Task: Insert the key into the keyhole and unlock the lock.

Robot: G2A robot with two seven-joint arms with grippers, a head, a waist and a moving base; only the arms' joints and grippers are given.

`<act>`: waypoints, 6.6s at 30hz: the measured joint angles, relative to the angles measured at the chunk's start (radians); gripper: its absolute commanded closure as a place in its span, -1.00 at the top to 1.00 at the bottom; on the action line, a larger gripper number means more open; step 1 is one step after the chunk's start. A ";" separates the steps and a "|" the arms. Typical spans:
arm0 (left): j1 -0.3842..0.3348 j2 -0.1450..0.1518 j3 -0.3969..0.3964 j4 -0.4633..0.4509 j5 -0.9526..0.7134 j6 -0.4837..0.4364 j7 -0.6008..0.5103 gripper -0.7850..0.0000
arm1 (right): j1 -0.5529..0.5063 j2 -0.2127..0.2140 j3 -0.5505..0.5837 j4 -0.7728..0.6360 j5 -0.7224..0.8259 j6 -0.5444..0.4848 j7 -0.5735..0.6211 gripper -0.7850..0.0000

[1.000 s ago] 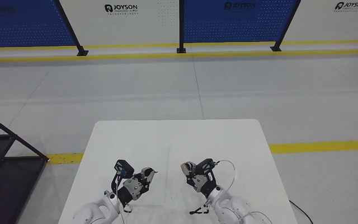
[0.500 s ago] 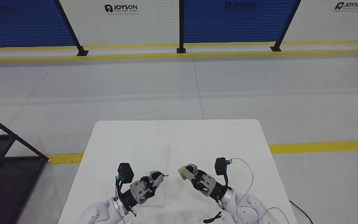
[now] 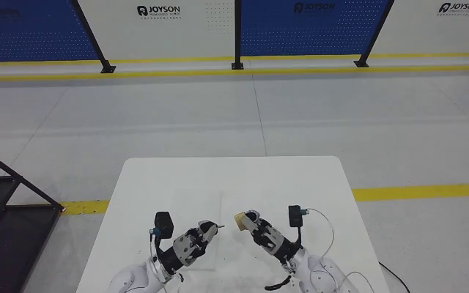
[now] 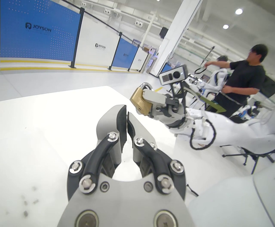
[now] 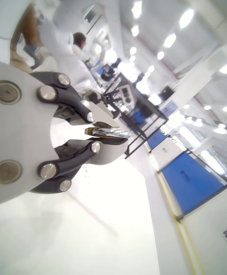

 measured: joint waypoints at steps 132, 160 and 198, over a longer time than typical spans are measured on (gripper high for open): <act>-0.253 -0.072 0.295 0.305 -0.331 -0.140 0.151 -1.00 | 0.094 -0.114 -0.102 0.207 -0.105 -0.160 -0.418 -1.00; -0.222 -0.089 0.301 0.297 0.294 0.117 0.617 -1.00 | 0.084 -0.112 -0.088 0.188 -0.035 -0.131 -0.326 -1.00; -0.252 -0.027 0.304 0.332 -0.256 -0.183 0.200 -0.34 | 0.063 -0.105 -0.059 0.160 -0.045 -0.116 -0.269 -1.00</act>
